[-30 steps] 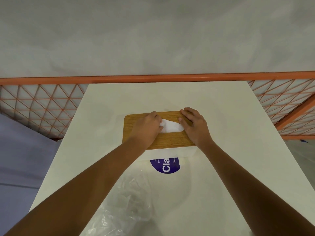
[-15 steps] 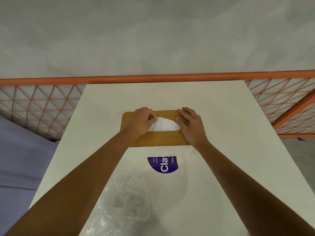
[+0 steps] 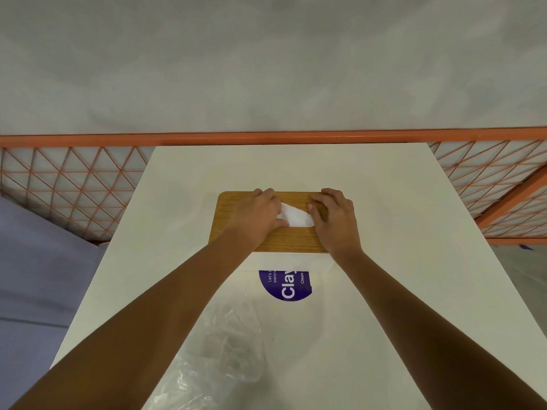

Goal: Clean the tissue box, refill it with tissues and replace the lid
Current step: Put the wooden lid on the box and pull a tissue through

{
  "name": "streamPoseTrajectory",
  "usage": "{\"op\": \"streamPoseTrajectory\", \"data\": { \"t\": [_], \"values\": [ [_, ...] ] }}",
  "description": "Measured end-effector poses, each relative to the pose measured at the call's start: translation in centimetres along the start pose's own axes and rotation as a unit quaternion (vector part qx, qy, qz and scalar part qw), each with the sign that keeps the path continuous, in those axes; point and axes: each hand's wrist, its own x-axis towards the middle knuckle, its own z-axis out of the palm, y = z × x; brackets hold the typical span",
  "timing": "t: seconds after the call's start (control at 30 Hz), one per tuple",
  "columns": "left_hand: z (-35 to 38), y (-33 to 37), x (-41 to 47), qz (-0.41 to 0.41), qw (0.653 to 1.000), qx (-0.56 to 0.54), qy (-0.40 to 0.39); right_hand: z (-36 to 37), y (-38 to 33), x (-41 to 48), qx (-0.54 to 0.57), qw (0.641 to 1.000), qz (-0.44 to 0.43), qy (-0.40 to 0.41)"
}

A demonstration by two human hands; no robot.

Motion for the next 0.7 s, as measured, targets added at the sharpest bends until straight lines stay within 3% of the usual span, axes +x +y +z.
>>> {"op": "streamPoseTrajectory", "data": {
  "t": [0.27, 0.37, 0.43, 0.5, 0.6, 0.7],
  "values": [
    [0.4, 0.4, 1.2, 0.102, 0.987, 0.120, 0.033, 0.0, 0.1, 0.1, -0.001, 1.000, -0.006, 0.002],
    [0.8, -0.2, 1.6, 0.123, 0.986, 0.109, 0.030, 0.1, 0.3, 0.1, 0.001, 1.000, -0.008, 0.002],
    [0.5, -0.5, 1.7, 0.103, 0.993, 0.044, 0.026, 0.1, 0.2, 0.1, 0.001, 1.000, -0.006, 0.005],
    [0.0, -0.9, 1.9, 0.040, 0.995, -0.087, 0.011, 0.0, 0.0, 0.0, -0.007, 0.999, -0.032, 0.033],
    [-0.4, -1.5, 2.3, -0.034, 0.966, -0.256, -0.014, -0.2, -0.5, -0.2, -0.038, 0.989, -0.123, 0.074],
    [-0.2, -1.7, 2.4, -0.059, 0.942, -0.329, -0.036, -0.2, -1.1, -0.6, -0.054, 0.981, -0.179, 0.060]
  ]
}}
